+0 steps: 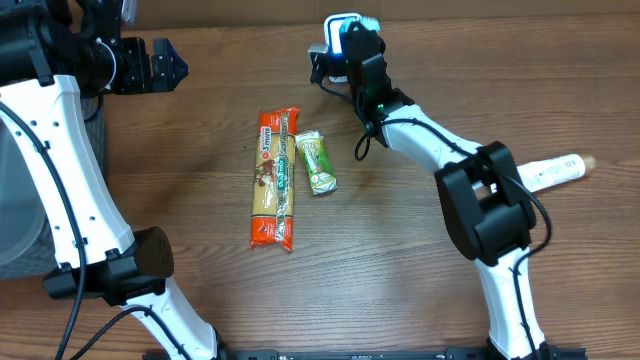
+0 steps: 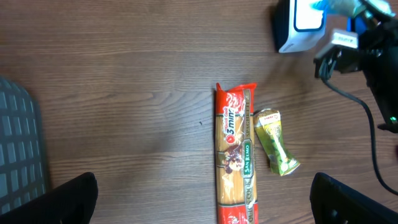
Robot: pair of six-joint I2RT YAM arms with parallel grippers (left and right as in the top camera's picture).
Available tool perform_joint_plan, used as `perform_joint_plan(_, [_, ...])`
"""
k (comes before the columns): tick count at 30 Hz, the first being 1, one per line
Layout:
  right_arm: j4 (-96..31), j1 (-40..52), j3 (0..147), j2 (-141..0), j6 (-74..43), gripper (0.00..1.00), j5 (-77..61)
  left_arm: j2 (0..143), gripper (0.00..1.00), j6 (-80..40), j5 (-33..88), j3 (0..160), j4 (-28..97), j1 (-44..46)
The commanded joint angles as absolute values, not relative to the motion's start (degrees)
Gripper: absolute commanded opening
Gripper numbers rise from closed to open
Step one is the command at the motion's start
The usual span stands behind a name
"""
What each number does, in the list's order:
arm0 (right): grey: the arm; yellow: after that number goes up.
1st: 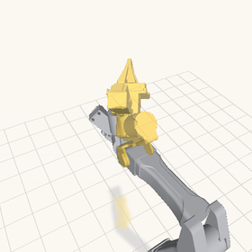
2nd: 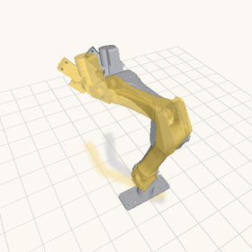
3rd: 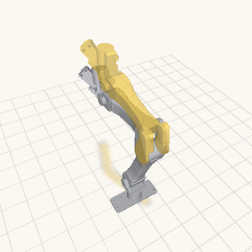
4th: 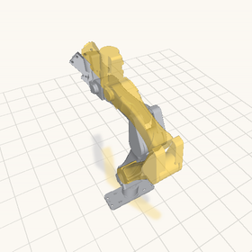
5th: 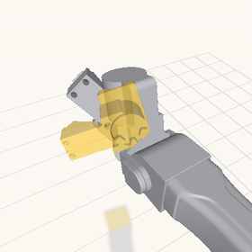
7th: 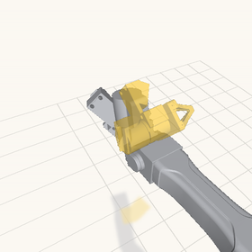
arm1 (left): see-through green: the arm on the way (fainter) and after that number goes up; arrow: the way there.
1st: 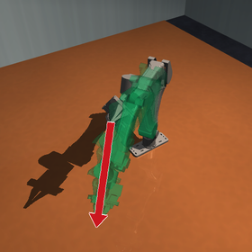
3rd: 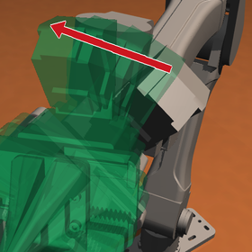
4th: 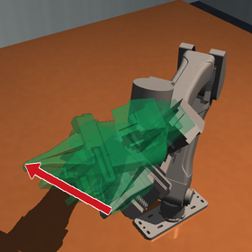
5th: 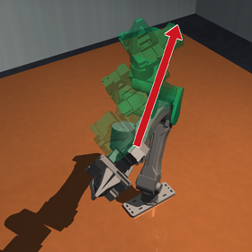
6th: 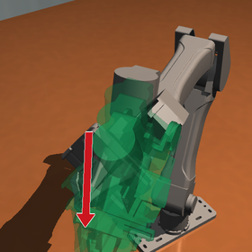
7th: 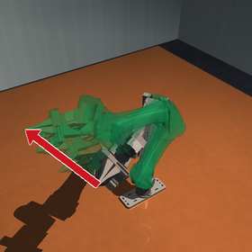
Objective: Scan the item barcode
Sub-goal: 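Hold the mint-green packet in front of the scanner with right gripper, then carry the mint-green packet to the far right and release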
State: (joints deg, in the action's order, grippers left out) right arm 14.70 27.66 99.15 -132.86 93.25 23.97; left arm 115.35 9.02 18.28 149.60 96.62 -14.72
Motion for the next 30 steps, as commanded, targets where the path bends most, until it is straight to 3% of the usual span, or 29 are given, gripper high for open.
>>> perform_joint_plan(1, [9.3, 28.3, 100.2, -119.3, 83.3, 0.04, 24.3, 115.9, 1.00, 9.2, 19.1, 149.7, 96.6, -14.6])
perform_joint_plan(6, [-11.9, 29.2, 100.2, -107.4, 61.5, 0.04, 21.2, 115.9, 1.00, 9.2, 19.1, 149.7, 96.6, -14.4])
perform_joint_plan(12, [-42.7, 26.3, 100.2, -100.2, 26.4, 0.04, -8.5, 115.9, 1.00, 9.2, 19.1, 149.7, 96.6, -14.5])
perform_joint_plan(16, [-54.8, 19.6, 97.6, -102.1, 5.6, 0.04, -15.5, 115.9, 1.00, 9.2, 19.1, 149.7, 96.6, -14.2])
perform_joint_plan(22, [-57.1, 9.1, 91.8, -105.0, -5.7, 0.04, -10.0, 115.9, 1.00, 9.2, 19.1, 149.7, 96.6, -14.2])
perform_joint_plan(30, [-48.8, -8.1, 82.7, -106.8, -16.4, 0.04, -4.6, 115.9, 1.00, 9.2, 19.1, 149.7, 96.6, -14.2])
